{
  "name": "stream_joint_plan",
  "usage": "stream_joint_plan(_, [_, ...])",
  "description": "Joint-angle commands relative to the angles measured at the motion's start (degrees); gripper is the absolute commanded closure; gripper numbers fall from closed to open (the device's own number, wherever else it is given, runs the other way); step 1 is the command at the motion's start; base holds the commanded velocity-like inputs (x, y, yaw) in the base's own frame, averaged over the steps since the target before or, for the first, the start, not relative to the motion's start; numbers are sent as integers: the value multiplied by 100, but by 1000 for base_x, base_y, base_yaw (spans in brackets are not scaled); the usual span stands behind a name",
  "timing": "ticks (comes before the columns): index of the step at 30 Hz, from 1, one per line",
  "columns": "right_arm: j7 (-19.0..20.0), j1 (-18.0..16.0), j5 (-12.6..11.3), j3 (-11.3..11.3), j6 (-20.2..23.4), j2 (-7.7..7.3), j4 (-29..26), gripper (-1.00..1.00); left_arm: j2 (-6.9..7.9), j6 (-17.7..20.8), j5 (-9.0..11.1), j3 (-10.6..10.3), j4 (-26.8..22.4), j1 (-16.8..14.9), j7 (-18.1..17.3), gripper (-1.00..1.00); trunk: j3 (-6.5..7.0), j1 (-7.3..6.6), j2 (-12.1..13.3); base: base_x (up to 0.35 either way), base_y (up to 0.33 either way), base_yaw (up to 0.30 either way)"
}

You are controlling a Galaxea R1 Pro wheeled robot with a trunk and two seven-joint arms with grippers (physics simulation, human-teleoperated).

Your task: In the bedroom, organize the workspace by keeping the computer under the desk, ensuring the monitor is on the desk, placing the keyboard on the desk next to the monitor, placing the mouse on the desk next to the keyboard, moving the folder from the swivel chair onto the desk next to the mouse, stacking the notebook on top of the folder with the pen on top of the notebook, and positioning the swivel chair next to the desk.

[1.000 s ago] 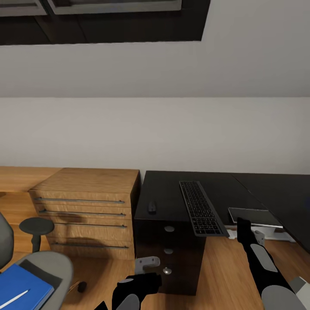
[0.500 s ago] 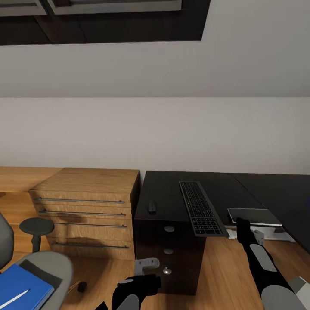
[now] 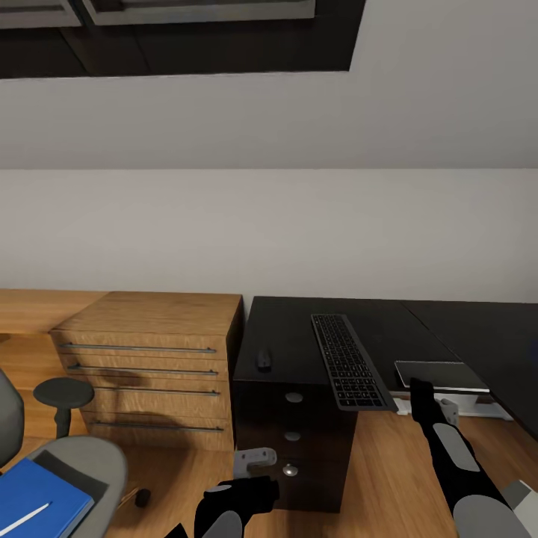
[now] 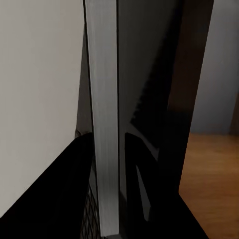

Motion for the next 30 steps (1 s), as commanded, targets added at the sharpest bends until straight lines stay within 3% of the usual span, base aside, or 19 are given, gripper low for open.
stream_joint_plan(1, [24, -4, -58, -11, 11, 1, 3, 100, 4, 13, 30, -11, -6, -8, 41, -100, -6, -1, -3, 0, 0, 0])
stream_joint_plan(29, [24, -4, -54, -11, 16, -7, -6, 100, 3, 13, 22, -11, -3, -6, 42, -100, -6, -1, -3, 0, 0, 0])
stream_joint_plan(30, [24, -4, -54, -11, 16, -7, -6, -100, 4, 13, 22, -11, -3, -7, 42, -100, -6, -1, -3, 0, 0, 0])
